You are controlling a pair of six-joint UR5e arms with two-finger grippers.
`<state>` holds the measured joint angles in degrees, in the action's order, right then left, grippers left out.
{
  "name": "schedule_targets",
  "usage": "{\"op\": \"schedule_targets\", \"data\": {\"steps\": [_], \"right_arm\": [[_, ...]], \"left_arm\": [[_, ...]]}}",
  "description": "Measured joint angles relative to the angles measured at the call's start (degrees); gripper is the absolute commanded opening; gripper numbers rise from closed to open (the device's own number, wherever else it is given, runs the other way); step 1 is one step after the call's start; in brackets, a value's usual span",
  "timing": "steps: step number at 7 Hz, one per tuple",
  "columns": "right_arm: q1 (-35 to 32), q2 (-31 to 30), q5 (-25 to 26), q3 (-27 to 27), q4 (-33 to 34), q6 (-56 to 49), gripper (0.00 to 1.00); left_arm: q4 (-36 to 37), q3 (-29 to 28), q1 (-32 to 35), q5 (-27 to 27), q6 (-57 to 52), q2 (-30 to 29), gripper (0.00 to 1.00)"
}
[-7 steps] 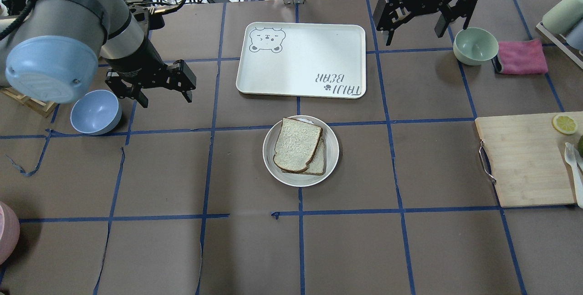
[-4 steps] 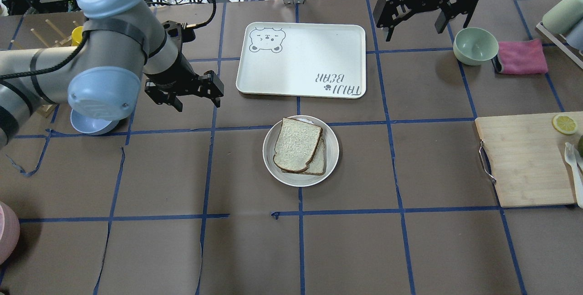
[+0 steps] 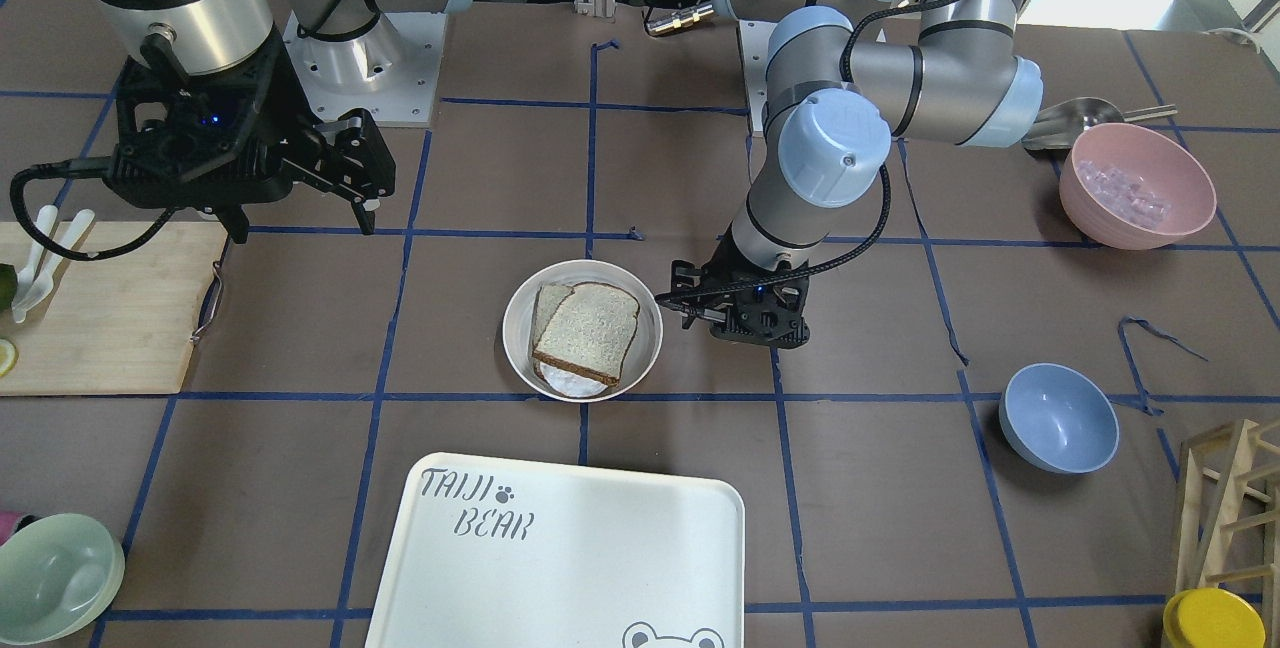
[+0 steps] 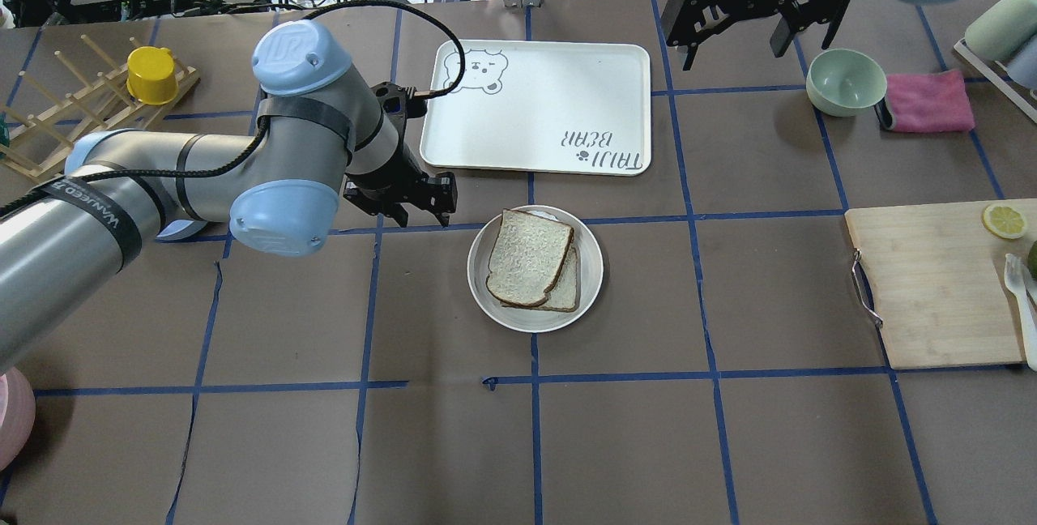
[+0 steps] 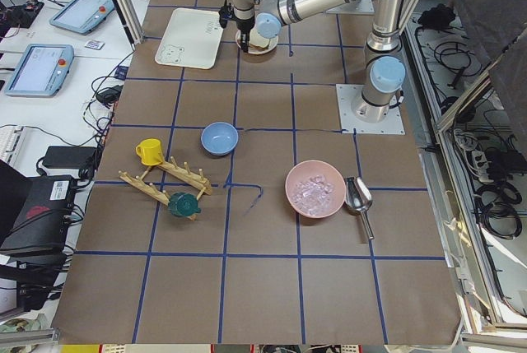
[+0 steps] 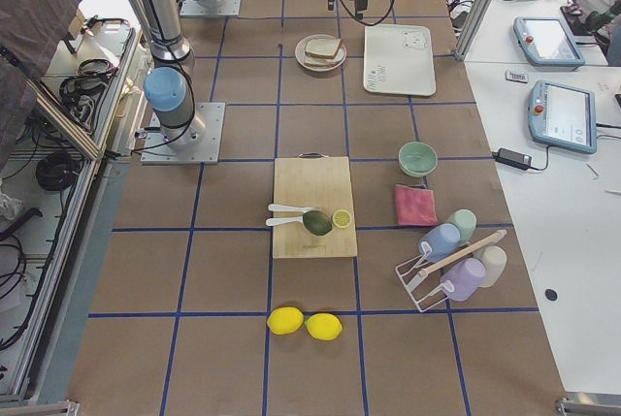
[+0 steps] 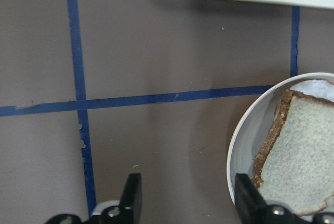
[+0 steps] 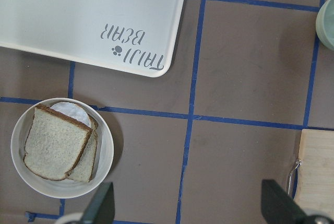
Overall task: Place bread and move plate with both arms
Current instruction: 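Reach the left gripper to the plate rim and grip it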
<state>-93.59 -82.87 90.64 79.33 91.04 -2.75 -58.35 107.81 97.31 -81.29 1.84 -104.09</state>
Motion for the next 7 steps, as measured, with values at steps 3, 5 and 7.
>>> {"op": "schedule_targets", "data": {"steps": [3,5,7], "right_arm": [[0.1,0.0,0.2,0.0,0.0,-0.1,1.0],[0.0,-0.1,0.2,0.0,0.0,-0.1,1.0],[0.1,-0.2,0.1,0.1,-0.1,-0.1,1.0]], "left_arm": [[3.7,0.6,1.2,1.1,-0.1,-4.5,0.6],[4.9,1.3,2.1,2.2,0.2,-6.7,0.59],[6.3,2.2,2.3,3.2,0.5,-7.8,0.55]]}}
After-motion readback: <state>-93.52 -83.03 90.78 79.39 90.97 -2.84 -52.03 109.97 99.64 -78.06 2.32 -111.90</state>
